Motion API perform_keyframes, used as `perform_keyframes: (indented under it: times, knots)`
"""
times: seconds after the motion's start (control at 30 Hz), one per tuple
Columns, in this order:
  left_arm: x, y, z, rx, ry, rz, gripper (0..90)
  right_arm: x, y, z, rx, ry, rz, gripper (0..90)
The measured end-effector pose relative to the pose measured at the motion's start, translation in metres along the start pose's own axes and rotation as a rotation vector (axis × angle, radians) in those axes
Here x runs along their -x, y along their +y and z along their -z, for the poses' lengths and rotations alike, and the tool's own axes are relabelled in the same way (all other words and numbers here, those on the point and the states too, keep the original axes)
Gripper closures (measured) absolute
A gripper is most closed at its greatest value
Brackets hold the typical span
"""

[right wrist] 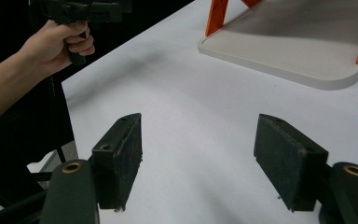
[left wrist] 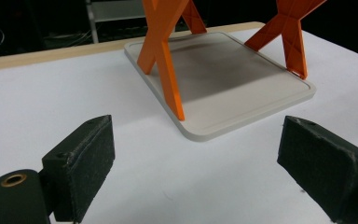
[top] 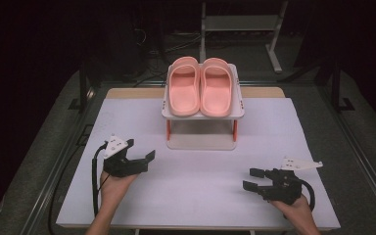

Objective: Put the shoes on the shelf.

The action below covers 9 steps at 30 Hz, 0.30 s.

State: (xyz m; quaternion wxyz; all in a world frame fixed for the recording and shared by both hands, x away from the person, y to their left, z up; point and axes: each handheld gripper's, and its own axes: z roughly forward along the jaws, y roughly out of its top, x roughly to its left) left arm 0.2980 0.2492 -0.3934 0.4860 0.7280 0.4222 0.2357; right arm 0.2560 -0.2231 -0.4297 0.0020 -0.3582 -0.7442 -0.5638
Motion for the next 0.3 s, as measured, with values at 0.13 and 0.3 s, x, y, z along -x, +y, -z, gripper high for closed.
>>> perform_keyframes:
  times: [0.13,0.3]
  knots:
    - [0.001,-0.013,0.001,0.004,-0.005,0.023,10.1,-0.003,-0.007,0.003,0.018,0.001,-0.019,27.3]
    - [-0.004,-0.028,0.004,-0.011,0.010,0.036,9.7,-0.011,-0.018,0.015,0.064,0.003,-0.033,25.1]
